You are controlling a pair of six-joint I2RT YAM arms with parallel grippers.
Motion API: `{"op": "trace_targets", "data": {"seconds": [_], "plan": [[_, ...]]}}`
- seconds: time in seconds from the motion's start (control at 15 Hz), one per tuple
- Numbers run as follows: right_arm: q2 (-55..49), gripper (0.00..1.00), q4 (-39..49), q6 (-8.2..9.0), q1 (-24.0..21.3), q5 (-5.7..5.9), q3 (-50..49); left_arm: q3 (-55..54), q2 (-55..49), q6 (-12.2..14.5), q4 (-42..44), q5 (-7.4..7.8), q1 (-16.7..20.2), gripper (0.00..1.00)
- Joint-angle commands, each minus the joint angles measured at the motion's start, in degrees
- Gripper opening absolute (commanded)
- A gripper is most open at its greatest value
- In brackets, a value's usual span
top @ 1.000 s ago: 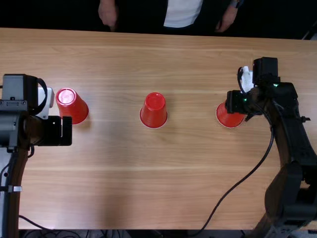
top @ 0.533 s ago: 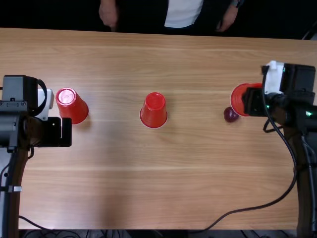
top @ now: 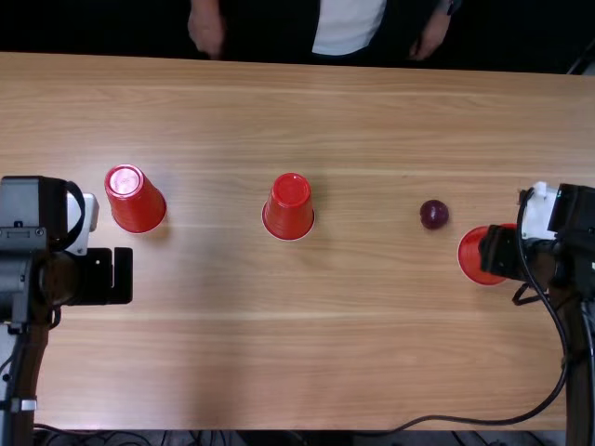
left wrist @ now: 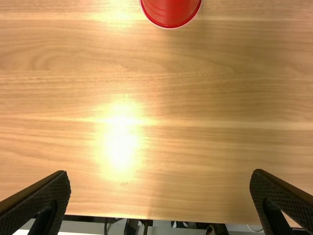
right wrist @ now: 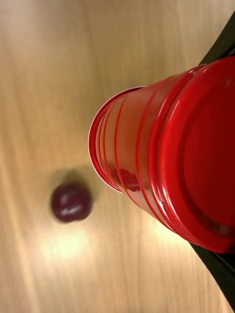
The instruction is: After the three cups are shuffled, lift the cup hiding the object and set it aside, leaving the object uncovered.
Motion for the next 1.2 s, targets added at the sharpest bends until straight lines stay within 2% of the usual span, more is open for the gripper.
{"op": "trace_targets", "data": {"seconds": [0.0,0.27,0.4,0.47,0.53,0.6,0.73,1.0,1.13], "plan": [[-0.9,0.04,0.1,-0.47,-1.0,0.07,-3.1,-1.6,-2.5,0.2,-0.1,-0.33,0.7,1.00],[-0.3,0.07,0.8,-0.47,-1.4,-0.03,-8.6,-5.7,-7.8,0.1,-0.1,-0.33,0.6,1.00],[0.2,0.12,7.4,-0.58,-1.4,-0.03,-11.8,-7.4,-11.1,0.0,-0.1,-0.33,0.4,1.00],[0.2,0.20,11.2,-0.68,-1.4,-0.03,-13.4,-7.8,-12.2,0.0,-0.1,-0.33,0.4,1.00],[0.2,0.30,14.6,-1.42,-1.4,-0.03,-14.7,-8.0,-12.9,-0.1,-0.1,-0.33,0.4,1.00],[0.2,0.55,16.9,-2.48,-1.4,-0.03,-15.9,-8.1,-13.2,-0.2,-0.1,-0.33,0.5,1.00],[-0.1,1.00,17.0,-3.00,-1.3,-0.03,-16.0,-8.8,-13.2,-0.2,-0.1,-0.33,0.6,1.00],[-2.0,1.00,16.7,-3.21,-0.9,-0.14,-14.6,-8.8,-15.5,-0.4,-0.1,-0.33,0.6,1.00],[-8.2,1.00,15.7,-3.21,-0.9,-0.24,-12.1,-8.8,-15.6,-0.4,-0.1,-0.43,0.6,1.00]]}}
